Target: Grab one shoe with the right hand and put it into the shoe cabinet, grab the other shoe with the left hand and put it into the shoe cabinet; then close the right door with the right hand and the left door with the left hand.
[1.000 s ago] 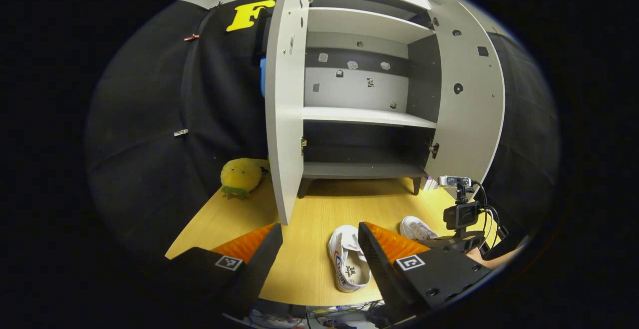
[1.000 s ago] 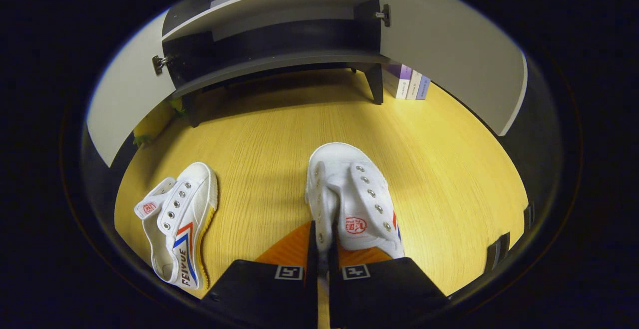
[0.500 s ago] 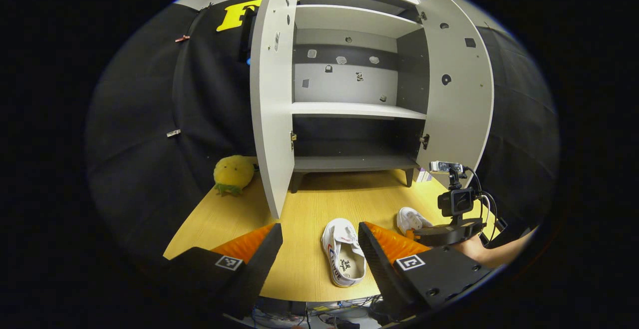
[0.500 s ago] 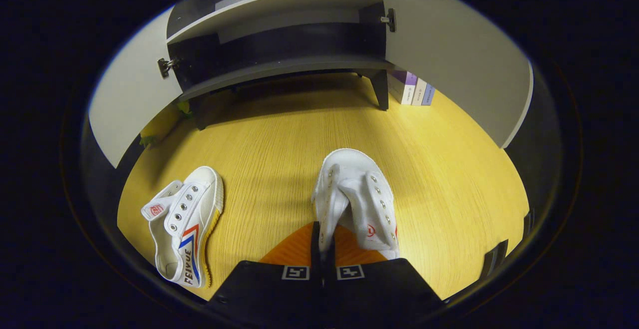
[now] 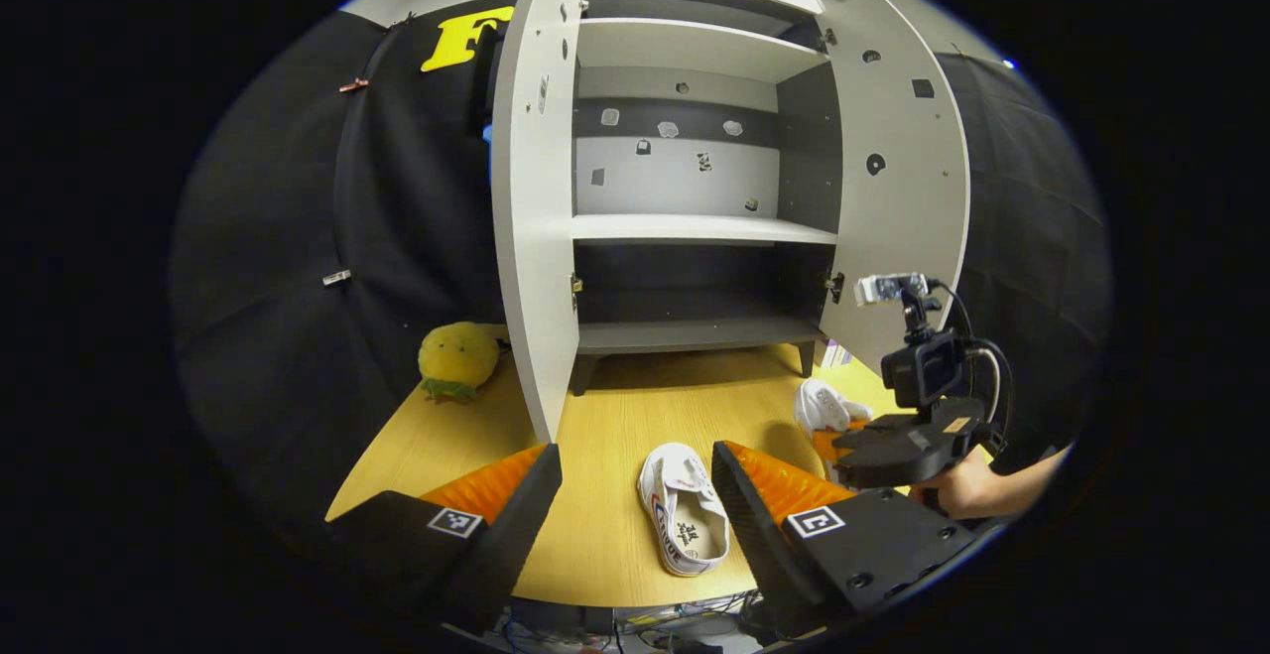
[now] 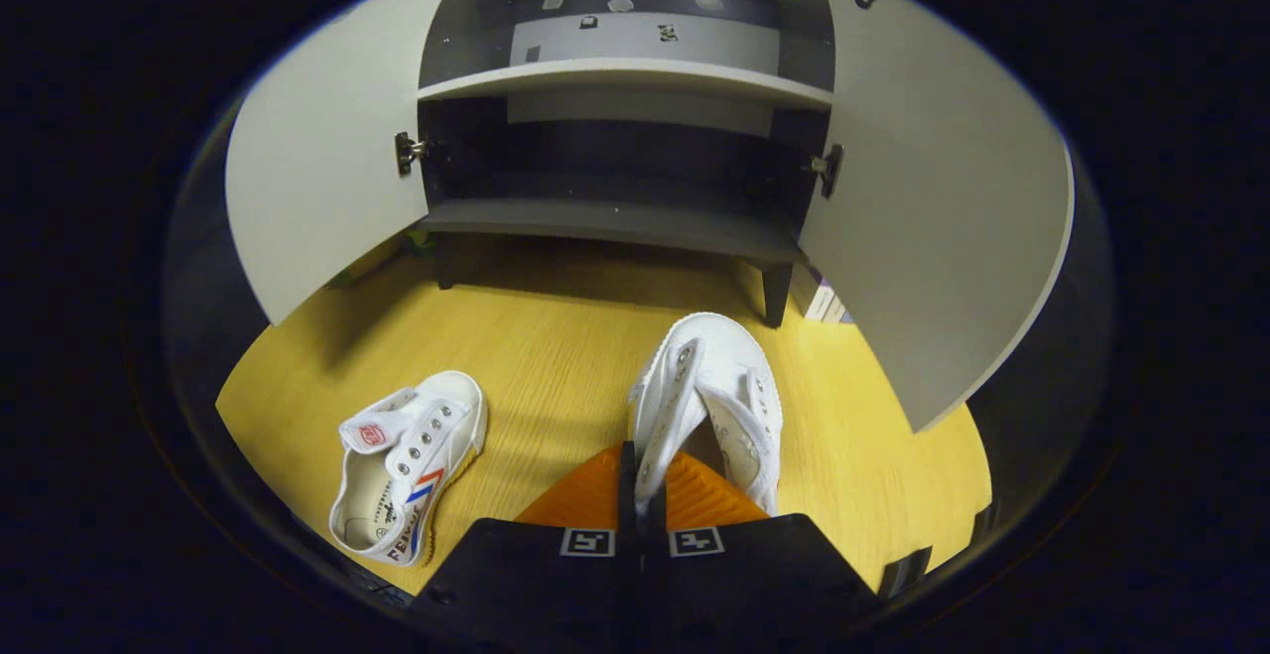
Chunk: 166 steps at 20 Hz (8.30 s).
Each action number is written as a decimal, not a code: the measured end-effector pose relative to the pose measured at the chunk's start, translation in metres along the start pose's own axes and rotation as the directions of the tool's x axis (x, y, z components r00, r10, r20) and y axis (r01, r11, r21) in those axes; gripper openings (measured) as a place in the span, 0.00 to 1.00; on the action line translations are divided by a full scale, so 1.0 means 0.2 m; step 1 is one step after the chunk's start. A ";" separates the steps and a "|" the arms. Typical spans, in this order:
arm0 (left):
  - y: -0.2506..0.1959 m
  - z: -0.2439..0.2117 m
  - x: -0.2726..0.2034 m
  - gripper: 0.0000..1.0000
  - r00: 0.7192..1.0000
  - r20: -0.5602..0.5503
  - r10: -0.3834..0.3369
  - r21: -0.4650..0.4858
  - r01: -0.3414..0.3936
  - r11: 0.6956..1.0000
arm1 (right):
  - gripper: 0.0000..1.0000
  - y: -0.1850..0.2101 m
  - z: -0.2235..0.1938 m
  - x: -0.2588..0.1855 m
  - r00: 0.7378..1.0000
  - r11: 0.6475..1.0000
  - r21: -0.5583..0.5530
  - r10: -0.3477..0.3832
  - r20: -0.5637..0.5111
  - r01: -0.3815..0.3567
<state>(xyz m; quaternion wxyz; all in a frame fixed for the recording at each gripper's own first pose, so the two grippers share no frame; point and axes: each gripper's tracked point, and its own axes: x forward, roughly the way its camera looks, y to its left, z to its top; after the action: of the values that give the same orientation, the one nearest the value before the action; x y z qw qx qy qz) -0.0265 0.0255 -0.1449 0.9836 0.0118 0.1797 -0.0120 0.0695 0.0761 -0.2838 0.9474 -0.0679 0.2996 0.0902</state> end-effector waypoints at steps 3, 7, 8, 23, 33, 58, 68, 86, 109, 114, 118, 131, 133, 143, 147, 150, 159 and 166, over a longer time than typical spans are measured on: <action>0.01 0.02 0.01 0.95 1.000 0.014 -0.011 0.005 0.011 1.000 | 0.05 0.03 0.24 -0.08 0.996 1.000 -0.024 0.012 0.091 -0.009; 0.01 0.05 0.02 0.95 0.999 0.025 -0.024 -0.009 0.024 1.000 | 0.05 0.08 0.58 -0.17 0.982 0.996 -0.084 0.028 0.187 -0.012; 0.02 0.06 0.03 0.95 0.999 0.030 -0.025 -0.010 0.025 1.000 | 0.05 0.09 0.66 -0.18 0.978 0.996 -0.091 0.032 0.207 -0.013; 0.18 0.18 0.09 0.95 0.994 0.067 0.083 -0.022 -0.082 0.996 | 0.05 -0.04 1.86 -0.01 0.911 0.984 -0.173 0.026 0.411 0.050; 0.30 0.25 0.15 0.95 0.972 0.052 0.229 -0.075 -0.225 0.971 | 0.05 -0.01 2.34 0.54 0.911 0.963 -0.264 0.057 0.407 0.058; 0.28 0.22 0.06 0.95 0.935 0.040 0.353 -0.161 -0.343 0.925 | 0.60 -0.05 2.17 0.88 0.994 0.999 0.037 0.035 0.100 -0.038; 0.26 0.06 0.01 0.95 0.957 0.006 0.290 -0.133 -0.287 0.949 | 0.98 -0.07 2.14 0.25 0.915 0.999 -0.047 0.017 0.403 0.002; 0.13 -0.41 0.33 0.95 0.983 -0.180 0.042 -0.076 -0.056 0.996 | 0.99 -0.28 0.79 -0.36 0.943 0.999 0.006 -0.043 0.330 0.044; -0.11 -0.88 0.94 0.49 0.882 -0.470 -0.042 0.117 0.110 0.987 | 0.99 -0.53 0.09 -0.82 0.967 0.966 0.131 -0.235 0.103 0.221; -0.09 -0.90 0.98 0.20 0.881 -0.471 0.035 0.181 0.058 0.982 | 0.99 -0.57 0.13 -0.80 0.965 0.967 0.121 -0.236 0.115 0.222; -0.09 -0.89 1.00 0.07 0.877 -0.480 0.024 0.181 0.073 0.981 | 0.99 -0.55 0.16 -0.73 0.972 0.977 0.107 -0.196 0.126 0.183; -0.17 -0.35 0.86 0.05 0.931 -0.364 -0.010 0.046 0.029 0.998 | 0.99 -0.58 0.16 -0.63 0.985 0.988 0.101 -0.130 0.110 0.119; -0.19 -0.19 0.84 0.05 0.945 -0.327 -0.007 0.055 0.027 0.998 | 0.99 -0.59 0.17 -0.62 0.986 0.989 0.099 -0.122 0.116 0.110; -0.27 0.70 0.89 0.05 0.993 -0.114 -0.025 0.018 0.027 0.999 | 0.99 -0.62 0.11 -0.62 0.989 0.992 0.116 -0.065 0.130 0.049; -0.23 0.89 0.99 0.05 0.995 -0.095 0.001 0.051 0.003 0.999 | 0.99 -0.62 0.12 -0.63 0.988 0.996 0.091 -0.040 0.152 0.027; -0.18 1.04 1.07 0.05 0.994 -0.098 0.054 0.080 -0.046 0.996 | 0.99 -0.66 0.14 -0.62 0.985 0.993 0.121 -0.039 0.171 0.018; -0.06 1.52 1.52 0.05 0.993 -0.057 0.099 0.065 -0.095 0.993 | 0.99 -0.79 0.19 -0.61 0.978 0.988 0.148 -0.067 0.197 0.037; 0.01 1.66 1.97 0.05 0.982 -0.134 0.131 0.078 -0.121 0.990 | 0.98 -0.93 0.18 -0.64 0.972 0.983 0.154 -0.129 0.198 0.099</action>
<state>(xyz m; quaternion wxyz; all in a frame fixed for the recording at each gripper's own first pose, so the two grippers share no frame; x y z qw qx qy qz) 0.4596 0.0109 0.0257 0.9664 0.0584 0.2462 0.0450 0.0263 -0.1145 -0.1662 0.9794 -0.0072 0.2005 0.0205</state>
